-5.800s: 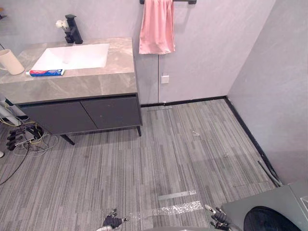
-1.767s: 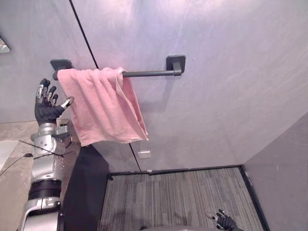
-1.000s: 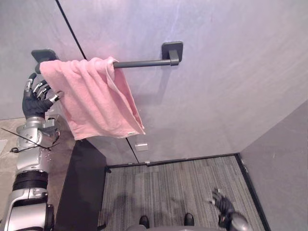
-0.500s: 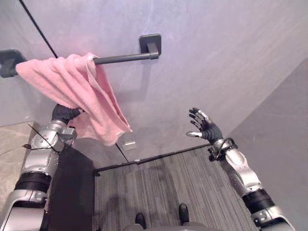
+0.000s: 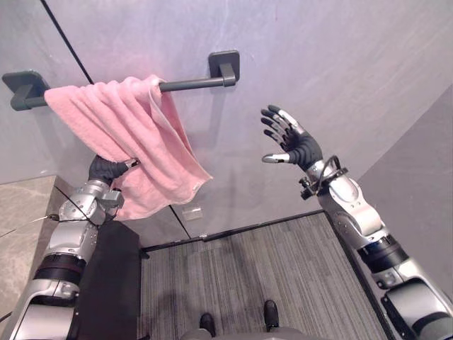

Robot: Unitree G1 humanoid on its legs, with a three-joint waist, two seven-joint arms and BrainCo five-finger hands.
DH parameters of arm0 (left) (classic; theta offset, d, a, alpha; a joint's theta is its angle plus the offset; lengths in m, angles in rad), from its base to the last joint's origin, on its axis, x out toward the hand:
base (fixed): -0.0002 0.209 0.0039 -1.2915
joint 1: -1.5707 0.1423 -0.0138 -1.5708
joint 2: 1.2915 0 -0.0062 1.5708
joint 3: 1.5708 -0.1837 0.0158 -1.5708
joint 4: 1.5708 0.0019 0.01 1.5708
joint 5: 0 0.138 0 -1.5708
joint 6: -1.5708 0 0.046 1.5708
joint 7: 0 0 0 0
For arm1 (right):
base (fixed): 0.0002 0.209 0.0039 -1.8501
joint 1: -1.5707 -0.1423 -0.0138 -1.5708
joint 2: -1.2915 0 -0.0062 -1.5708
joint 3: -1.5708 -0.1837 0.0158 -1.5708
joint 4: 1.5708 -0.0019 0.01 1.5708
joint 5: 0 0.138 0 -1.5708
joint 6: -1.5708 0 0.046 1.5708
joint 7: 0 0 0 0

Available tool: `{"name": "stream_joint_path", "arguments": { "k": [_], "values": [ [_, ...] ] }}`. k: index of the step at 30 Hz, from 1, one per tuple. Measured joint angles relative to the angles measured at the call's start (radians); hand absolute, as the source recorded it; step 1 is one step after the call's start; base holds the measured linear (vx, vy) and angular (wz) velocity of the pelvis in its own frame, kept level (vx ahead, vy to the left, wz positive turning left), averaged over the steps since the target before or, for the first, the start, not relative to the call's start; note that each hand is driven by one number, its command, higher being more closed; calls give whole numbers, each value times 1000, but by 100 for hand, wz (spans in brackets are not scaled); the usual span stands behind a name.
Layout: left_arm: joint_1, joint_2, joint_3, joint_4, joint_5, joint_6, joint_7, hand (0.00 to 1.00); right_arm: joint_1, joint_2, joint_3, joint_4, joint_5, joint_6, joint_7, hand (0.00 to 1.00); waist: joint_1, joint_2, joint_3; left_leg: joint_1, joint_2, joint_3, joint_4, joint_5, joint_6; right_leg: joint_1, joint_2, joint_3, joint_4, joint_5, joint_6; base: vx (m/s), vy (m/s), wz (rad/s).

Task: Organize washtable

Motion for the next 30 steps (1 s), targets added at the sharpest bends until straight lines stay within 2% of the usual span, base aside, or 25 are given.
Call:
{"name": "stream_joint_path", "arguments": {
  "k": [2,5,8,11,14,19,20,22,27,30],
  "values": [
    [-12,-8,0,2,0,1,2,100,-77,-2,42,33,0,0,-1,0,4,-1,1,-2,0,-3,-1,3,1,-1,1,-3,0,2,-2,-29,-22,6],
    [-61,-42,-5,18,0,9,3,100,-222,-2,120,144,1,3,-9,0,28,-5,8,-8,0,-8,-1,8,1,-4,1,-5,0,6,-1,-34,-18,5],
    [-94,-43,-24,18,-2,10,5,100,-339,46,161,267,-1,5,-20,0,51,-10,21,-16,2,-17,-3,13,-1,-9,3,-14,0,8,-4,-34,-23,8],
    [-129,-44,-50,19,-2,10,8,100,-440,158,199,414,-2,11,-45,0,58,-10,24,-34,4,-33,-3,22,-4,-19,3,-29,0,9,-6,-17,-23,15],
    [-166,-67,-81,20,-2,12,18,100,-496,255,226,521,-16,24,-59,0,80,-10,24,-38,6,-40,-1,22,-4,-18,5,-34,0,11,-7,-7,-15,6],
    [-231,-89,-114,41,-1,14,23,100,-575,428,229,711,-71,53,-69,0,90,-9,35,-62,8,-78,4,33,-5,-19,5,-70,0,11,-8,-25,-15,21],
    [-235,-90,-114,41,-1,15,23,100,-582,439,229,723,-73,54,-70,100,93,-10,39,-64,8,-80,6,33,-5,-19,4,-72,0,11,-8,-41,-9,13],
    [-263,-101,-114,42,-1,15,25,100,-599,463,227,748,-83,64,-85,100,107,-9,52,-85,7,-97,19,34,-6,-25,3,-86,0,11,-8,-56,-7,18],
    [-273,-102,-114,42,-2,14,42,100,-607,500,210,773,-94,74,-87,100,107,-8,54,-102,7,-117,17,44,-9,-34,4,-104,0,11,-8,-23,-5,14],
    [-278,-102,-114,42,-2,14,43,100,-631,506,161,807,-123,81,-115,100,107,-8,55,-105,7,-123,17,47,-10,-34,4,-109,0,11,-8,-26,5,7]
  ]
}}
